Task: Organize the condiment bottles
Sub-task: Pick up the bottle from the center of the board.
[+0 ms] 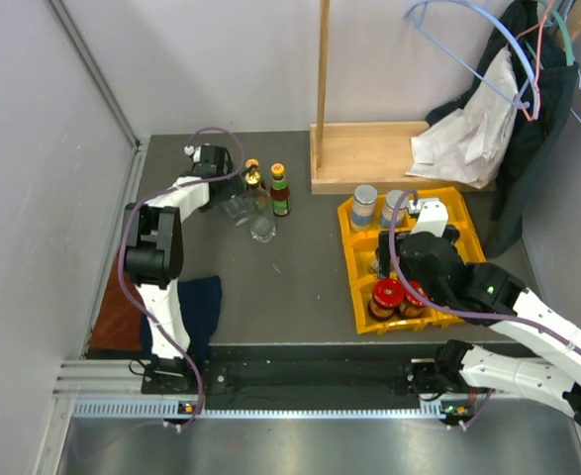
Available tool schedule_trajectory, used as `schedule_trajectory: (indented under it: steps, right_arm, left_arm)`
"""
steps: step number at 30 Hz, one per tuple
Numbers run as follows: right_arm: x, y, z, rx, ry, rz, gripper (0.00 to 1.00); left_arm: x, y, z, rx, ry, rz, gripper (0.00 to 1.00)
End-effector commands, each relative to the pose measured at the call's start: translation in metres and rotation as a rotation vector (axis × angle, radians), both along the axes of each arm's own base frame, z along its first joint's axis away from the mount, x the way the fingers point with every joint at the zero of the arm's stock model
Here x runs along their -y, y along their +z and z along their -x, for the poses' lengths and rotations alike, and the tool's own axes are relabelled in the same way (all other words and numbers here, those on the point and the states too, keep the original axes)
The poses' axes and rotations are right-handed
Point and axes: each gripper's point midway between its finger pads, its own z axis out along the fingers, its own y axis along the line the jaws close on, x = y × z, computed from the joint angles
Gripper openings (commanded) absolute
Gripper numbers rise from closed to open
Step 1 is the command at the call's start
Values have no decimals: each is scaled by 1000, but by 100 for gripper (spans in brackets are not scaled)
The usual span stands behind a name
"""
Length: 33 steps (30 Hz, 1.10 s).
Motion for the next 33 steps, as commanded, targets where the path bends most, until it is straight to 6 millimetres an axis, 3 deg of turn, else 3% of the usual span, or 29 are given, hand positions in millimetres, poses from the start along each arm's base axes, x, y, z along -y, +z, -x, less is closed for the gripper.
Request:
schedule_trajectory:
  steps: [1,4,7,8,10,11,14,15,21,27,28,33]
  right_arm:
    - [2,17,-7,48,-23,-27,99]
    - [2,17,-8,48,-24,-27,99]
    - [2,16,-8,47,-28,-27,99]
    - [3,17,-8,49,-28,-26,99]
    - [2,16,-8,46,-27,-24,99]
    - [3,17,-8,48,-27,-27,99]
    - [3,18,-8,50,-31,-30,99]
    - [3,18,-8,52,-29,-32,99]
    - [2,19,-8,53,-28,-36,99]
    - [1,24,-7,61,-23,-55,99]
    - [2,24,-8,61,-23,-53,99]
    - [1,30,-7,72,-18,-75,99]
  left_arm:
    - [2,0,-8,0,-16,3,99]
    - [2,-10,-7,-20,-18,0,95]
    - [2,-17,-5,-35,-20,-6,79]
    - [2,-19,-5,-40,-20,-7,68]
    - [1,-20,-4,-43,-22,-12,56]
    - [0,-19,-4,-43,-21,-16,39]
    - [-3,-16,-3,-39,-13,-29,13]
    - [-5,-15,-3,-40,-9,-41,0]
    - [-9,10,0,15,-13,-59,0]
    - [-15,68,9,128,-11,-74,0]
    - [-15,85,11,164,-11,-71,0]
    - [-12,122,29,247,-43,-49,0]
